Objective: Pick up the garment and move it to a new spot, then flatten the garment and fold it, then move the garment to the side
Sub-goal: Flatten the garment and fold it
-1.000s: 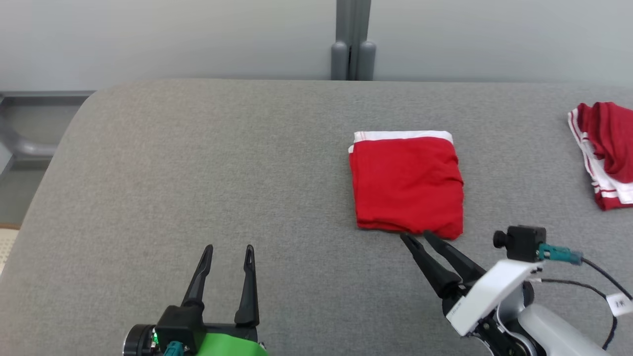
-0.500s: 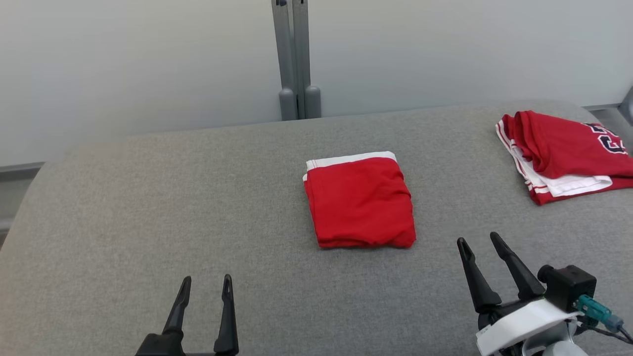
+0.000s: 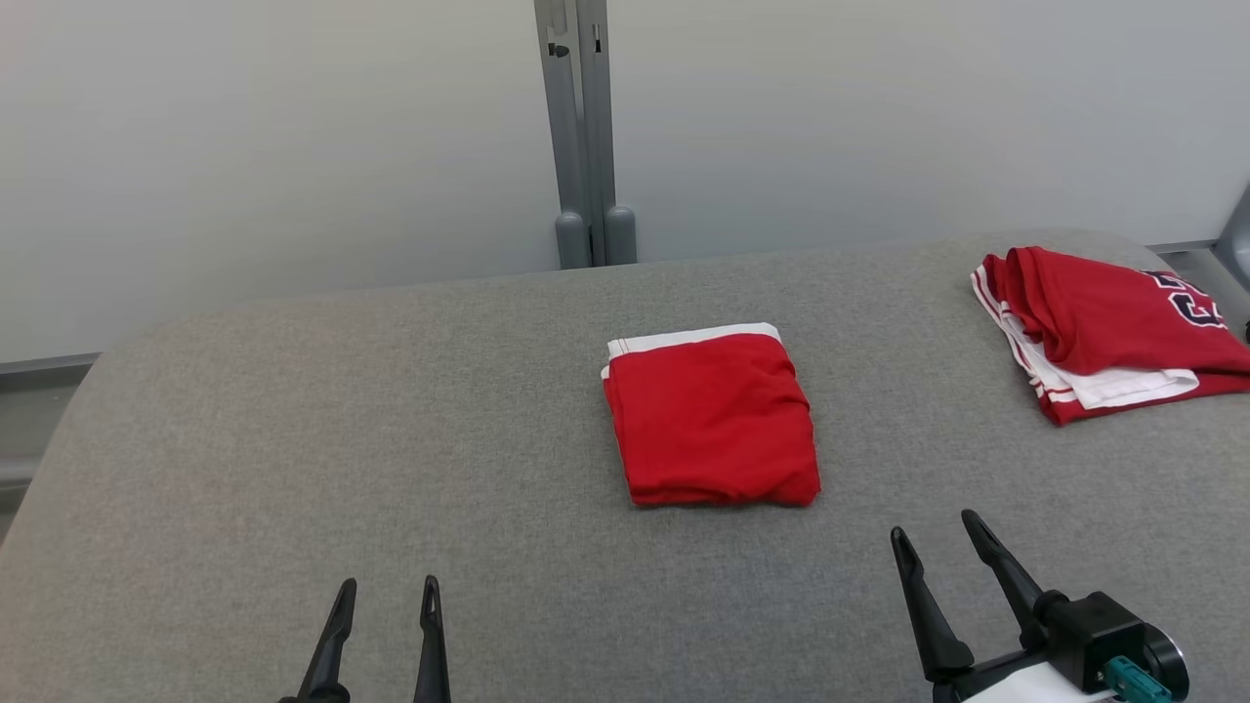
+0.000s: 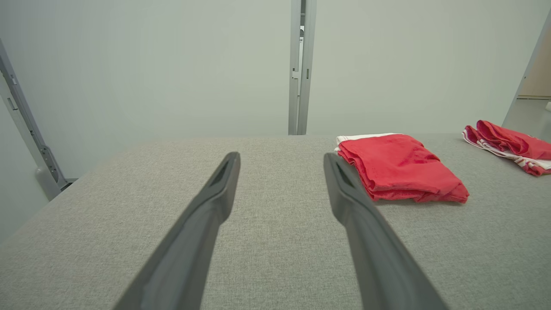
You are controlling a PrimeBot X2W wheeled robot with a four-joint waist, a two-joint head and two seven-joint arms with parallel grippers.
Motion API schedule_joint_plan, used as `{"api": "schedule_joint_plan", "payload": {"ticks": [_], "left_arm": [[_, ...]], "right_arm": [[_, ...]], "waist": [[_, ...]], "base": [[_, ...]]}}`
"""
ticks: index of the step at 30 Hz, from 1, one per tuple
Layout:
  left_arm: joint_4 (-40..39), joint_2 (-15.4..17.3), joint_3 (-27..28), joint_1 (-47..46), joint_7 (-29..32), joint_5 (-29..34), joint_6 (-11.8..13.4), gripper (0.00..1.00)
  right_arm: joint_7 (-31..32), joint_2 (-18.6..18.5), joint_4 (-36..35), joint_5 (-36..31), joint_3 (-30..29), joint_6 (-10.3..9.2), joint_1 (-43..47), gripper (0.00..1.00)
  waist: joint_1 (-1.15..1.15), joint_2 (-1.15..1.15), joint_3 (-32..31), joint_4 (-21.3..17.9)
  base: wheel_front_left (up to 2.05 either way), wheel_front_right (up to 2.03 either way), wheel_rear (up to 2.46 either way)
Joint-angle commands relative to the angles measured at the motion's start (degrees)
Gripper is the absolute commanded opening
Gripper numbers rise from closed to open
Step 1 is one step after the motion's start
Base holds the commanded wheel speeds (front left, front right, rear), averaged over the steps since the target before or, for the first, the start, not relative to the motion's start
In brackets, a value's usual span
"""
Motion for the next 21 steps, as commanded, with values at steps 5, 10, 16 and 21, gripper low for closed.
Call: {"api": "schedule_joint_plan", "payload": {"ticks": [5,10,16,21], "left_arm": [[-0.6,0.1,0.2,0.3,0.0,0.7,0.3,1.0],[-0.5,0.1,0.2,0.4,0.0,0.9,0.2,1.0],[-0.6,0.1,-0.1,-0.3,0.0,1.0,0.2,1.0],[-0.7,0.1,-0.3,-1.0,0.0,1.4,0.4,1.0]], "right_arm": [[-0.2,0.3,0.4,-0.8,-0.2,0.01,1.1,1.0],[-0.2,0.6,0.7,-0.6,-0.4,0.01,1.2,1.0],[-0.2,0.5,0.9,-1.0,-0.4,0.01,0.6,1.0],[-0.2,0.4,0.9,-1.2,-0.5,0.01,0.2,1.0]], "waist": [[0.0,0.0,0.3,0.9],[0.0,0.0,0.4,1.2],[0.0,0.0,0.7,1.4],[0.0,0.0,1.1,1.5]], "base": [[0.0,0.0,0.0],[0.0,0.0,0.0],[0.0,0.0,0.0],[0.0,0.0,0.0]]}}
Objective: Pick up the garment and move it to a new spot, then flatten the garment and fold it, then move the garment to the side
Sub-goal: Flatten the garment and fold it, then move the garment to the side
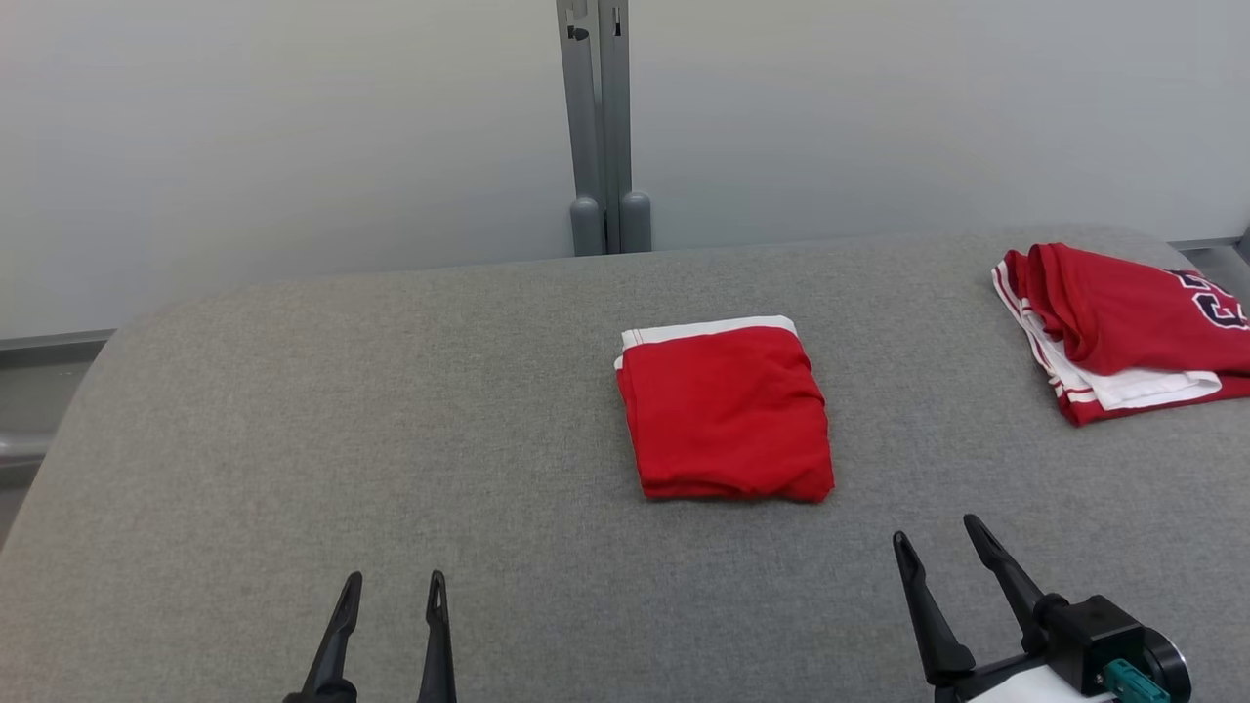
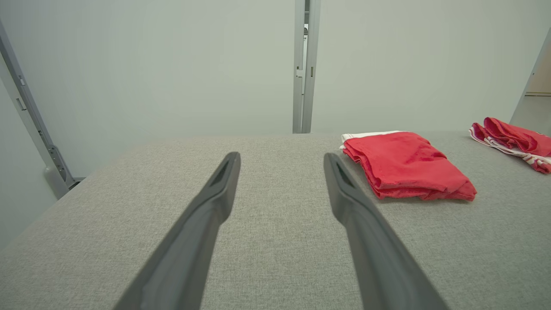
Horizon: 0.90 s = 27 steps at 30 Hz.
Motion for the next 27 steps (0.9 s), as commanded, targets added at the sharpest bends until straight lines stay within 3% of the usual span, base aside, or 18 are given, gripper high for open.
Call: {"api": "schedule_joint_plan", "payload": {"ticks": [1,27], "left_arm": [[-0.2,0.1,0.0,-0.8,0.0,0.3,0.4,1.0],[0.6,0.1,-1.0,-2.0,0.0,0.5,0.4,1.0]], "right_arm": [[-0.2,-0.1,0.1,-0.4,-0.1,0.01,-0.2,1.0],[-0.2,0.2,0.4,0.3,0.3,0.01,-1.5,1.0]], "waist": [[0.0,0.0,0.1,0.0],[0.0,0.0,1.3,-0.1]], "base": [[0.0,0.0,0.0],[0.0,0.0,0.0]]}}
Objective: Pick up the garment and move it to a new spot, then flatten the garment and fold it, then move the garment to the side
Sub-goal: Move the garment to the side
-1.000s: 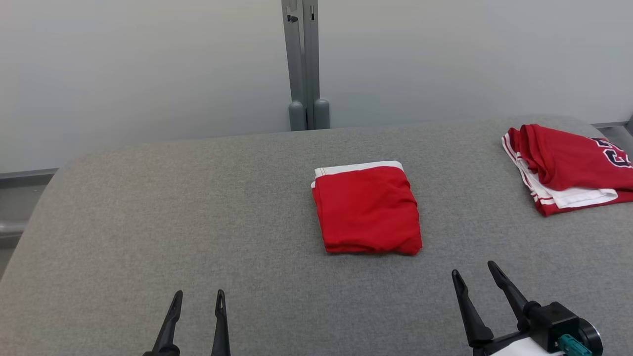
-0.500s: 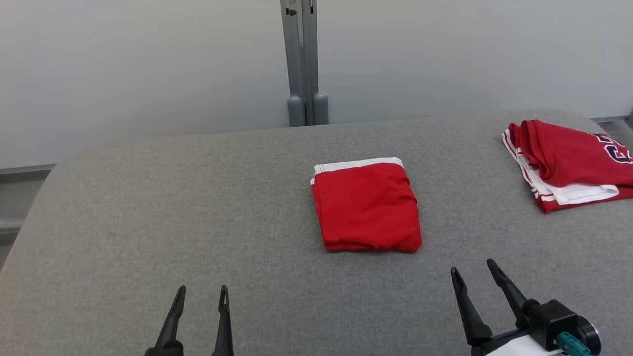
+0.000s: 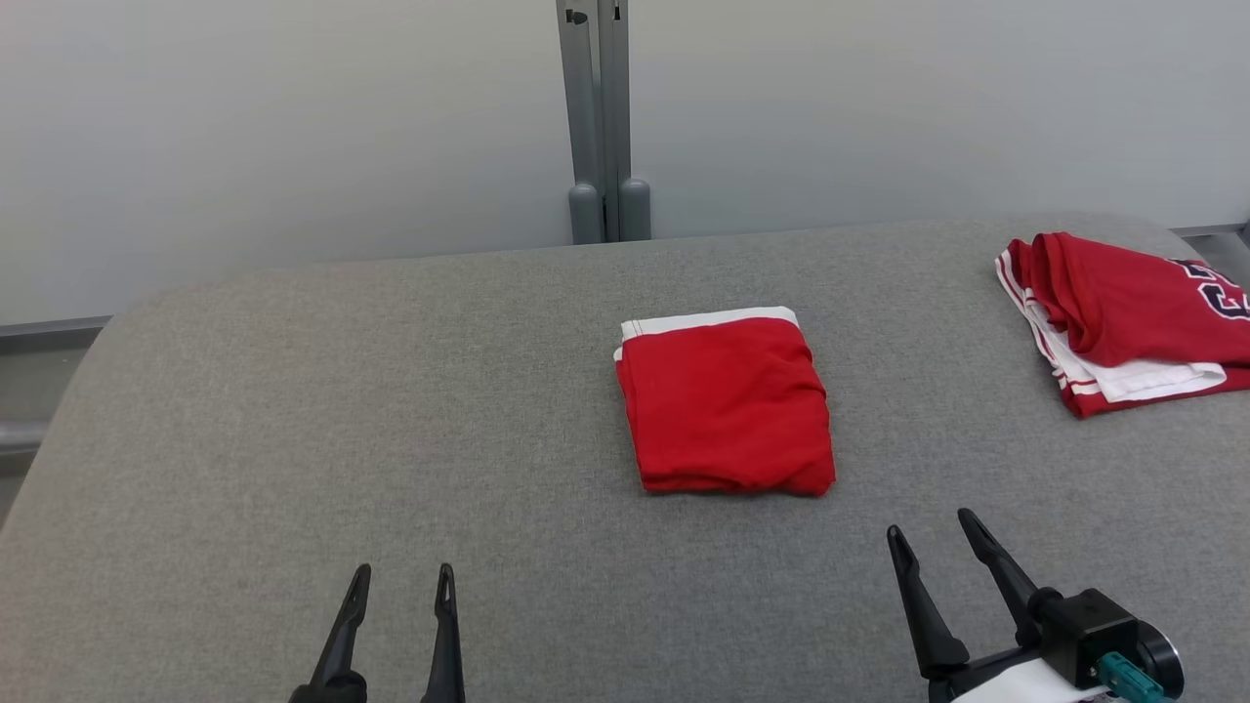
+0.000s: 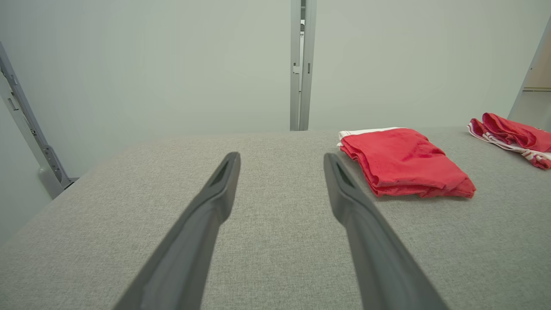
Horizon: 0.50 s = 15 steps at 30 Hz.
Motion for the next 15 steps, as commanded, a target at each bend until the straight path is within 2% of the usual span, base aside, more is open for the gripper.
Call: {"api": "schedule_joint_plan", "payload": {"ticks": [1,15], "left_arm": [[0.1,0.1,-0.1,-1.0,0.0,0.2,-0.1,1.0],[0.2,0.1,-0.6,-1.8,0.0,-0.3,0.7,1.0]], "right_arm": [[-0.2,-0.2,-0.1,0.2,0.1,0.01,-0.6,1.0],[-0.2,-0.7,0.5,0.5,0.7,0.01,-1.7,1.0]], "waist": [[0.0,0.0,0.2,0.0],[0.0,0.0,1.7,0.5]], "base": [[0.0,0.0,0.0],[0.0,0.0,0.0]]}}
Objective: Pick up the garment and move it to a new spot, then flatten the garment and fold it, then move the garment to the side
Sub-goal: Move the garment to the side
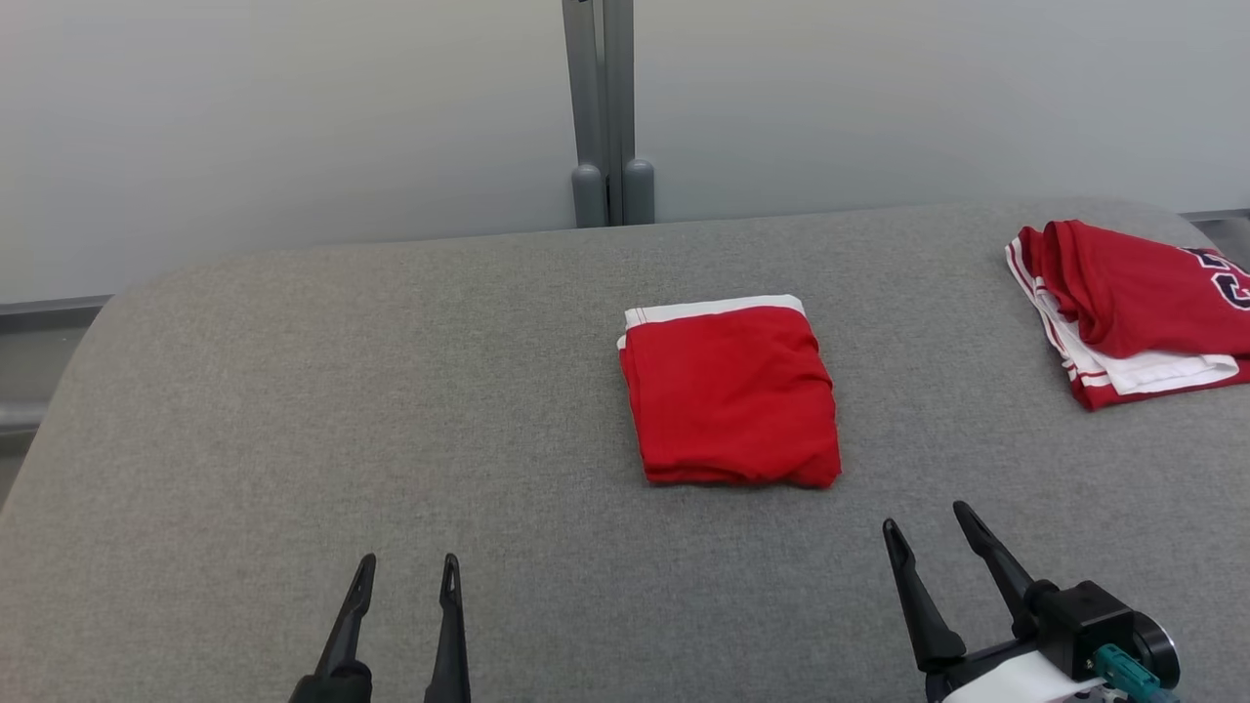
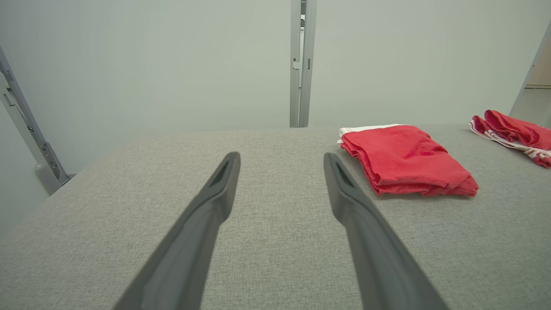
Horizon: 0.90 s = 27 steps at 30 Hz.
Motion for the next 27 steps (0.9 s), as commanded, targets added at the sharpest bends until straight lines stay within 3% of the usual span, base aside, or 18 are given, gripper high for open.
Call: {"api": "schedule_joint_plan", "payload": {"ticks": [1,16,27], "left_arm": [[-0.1,0.1,-0.1,-0.8,0.0,-0.3,0.5,1.0],[-0.5,0.1,-2.2,-3.2,0.0,-0.8,0.3,1.0],[-1.7,0.1,-5.6,-8.5,0.0,-1.2,0.1,1.0]], "right_arm": [[-0.2,-0.2,0.2,0.1,0.0,0.01,-0.8,1.0],[-0.2,-2.6,4.5,3.7,2.3,0.01,-6.3,1.0],[-0.2,-10.0,9.5,18.0,3.6,0.01,-18.7,1.0]], "waist": [[0.0,0.0,0.3,0.1],[0.0,0.0,3.3,0.8],[0.0,0.0,10.6,4.3]], "base": [[0.0,0.0,0.0],[0.0,0.0,0.0],[0.0,0.0,0.0]]}}
